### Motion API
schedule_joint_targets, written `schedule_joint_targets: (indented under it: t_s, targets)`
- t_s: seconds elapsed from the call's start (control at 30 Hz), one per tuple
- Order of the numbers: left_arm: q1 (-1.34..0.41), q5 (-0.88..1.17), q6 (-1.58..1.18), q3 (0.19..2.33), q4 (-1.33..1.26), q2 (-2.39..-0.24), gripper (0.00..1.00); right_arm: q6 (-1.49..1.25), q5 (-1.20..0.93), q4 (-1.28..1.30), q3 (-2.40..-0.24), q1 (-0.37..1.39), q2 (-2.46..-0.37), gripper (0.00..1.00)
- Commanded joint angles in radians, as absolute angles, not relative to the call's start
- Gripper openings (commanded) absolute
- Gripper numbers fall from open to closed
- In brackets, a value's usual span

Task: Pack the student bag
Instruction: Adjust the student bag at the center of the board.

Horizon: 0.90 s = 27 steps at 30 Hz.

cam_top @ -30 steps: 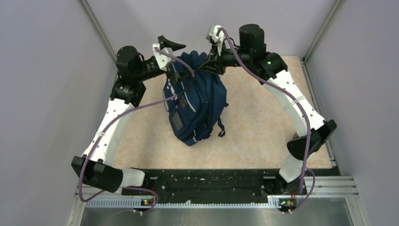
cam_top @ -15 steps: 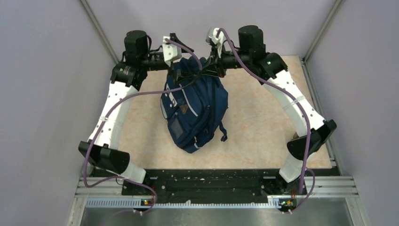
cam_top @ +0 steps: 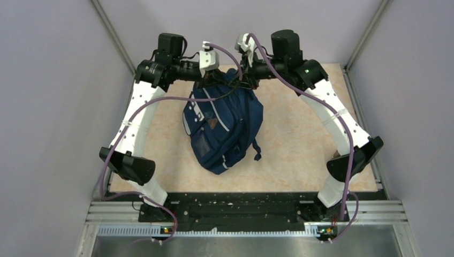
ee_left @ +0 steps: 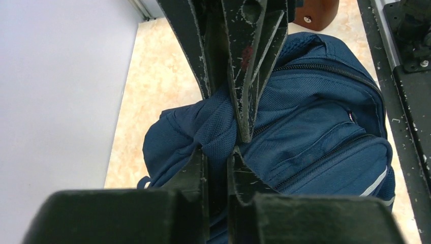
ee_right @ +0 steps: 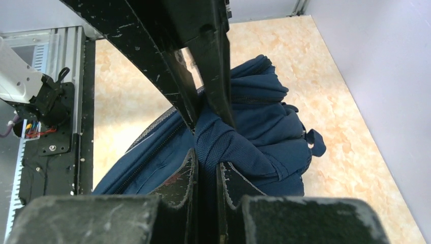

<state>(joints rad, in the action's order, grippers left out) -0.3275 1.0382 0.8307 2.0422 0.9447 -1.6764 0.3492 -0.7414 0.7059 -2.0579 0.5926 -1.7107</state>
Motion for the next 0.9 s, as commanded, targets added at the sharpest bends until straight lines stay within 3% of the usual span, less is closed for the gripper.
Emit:
schedule_joint_targets:
  t_s: [0.0, 0.17, 0.2, 0.23, 0.3, 0.33, 0.37, 0.5, 0.87]
  targets:
    - [-0.349, 0.94, 0.864, 2.043, 1.045, -1.709, 0.0, 0.376, -0.875, 0.326, -2.202, 0.606, -1.591, 0.0]
    - [-0.348, 0.876, 0.803, 1.991, 0.935, -1.652, 0.0, 0.356, -0.763, 0.285, -2.123, 0.606, -1.537, 0.0]
    - [-0.348, 0.857, 0.78, 1.958, 0.877, -1.627, 0.0, 0.339, -0.719, 0.263, -2.085, 0.606, -1.517, 0.06]
    - [-0.346, 0.844, 0.743, 1.919, 0.814, -1.601, 0.0, 0.323, -0.668, 0.246, -2.047, 0.606, -1.491, 0.2]
    - [-0.346, 0.824, 0.703, 1.84, 0.692, -1.547, 0.0, 0.286, -0.561, 0.21, -1.947, 0.606, -1.43, 0.62]
    - [-0.345, 0.815, 0.686, 1.808, 0.644, -1.522, 0.0, 0.264, -0.505, 0.181, -1.882, 0.606, -1.388, 0.78]
    - [-0.344, 0.808, 0.671, 1.784, 0.605, -1.503, 0.0, 0.243, -0.454, 0.144, -1.801, 0.606, -1.343, 0.83]
    - [-0.338, 0.782, 0.633, 1.778, 0.56, -1.483, 0.0, 0.133, -0.28, -0.052, -1.486, 0.606, -1.152, 0.92]
    - [-0.334, 0.661, 0.427, 1.718, 0.303, -1.439, 0.0, -0.099, -0.119, -0.094, -0.996, 0.606, -0.948, 0.93]
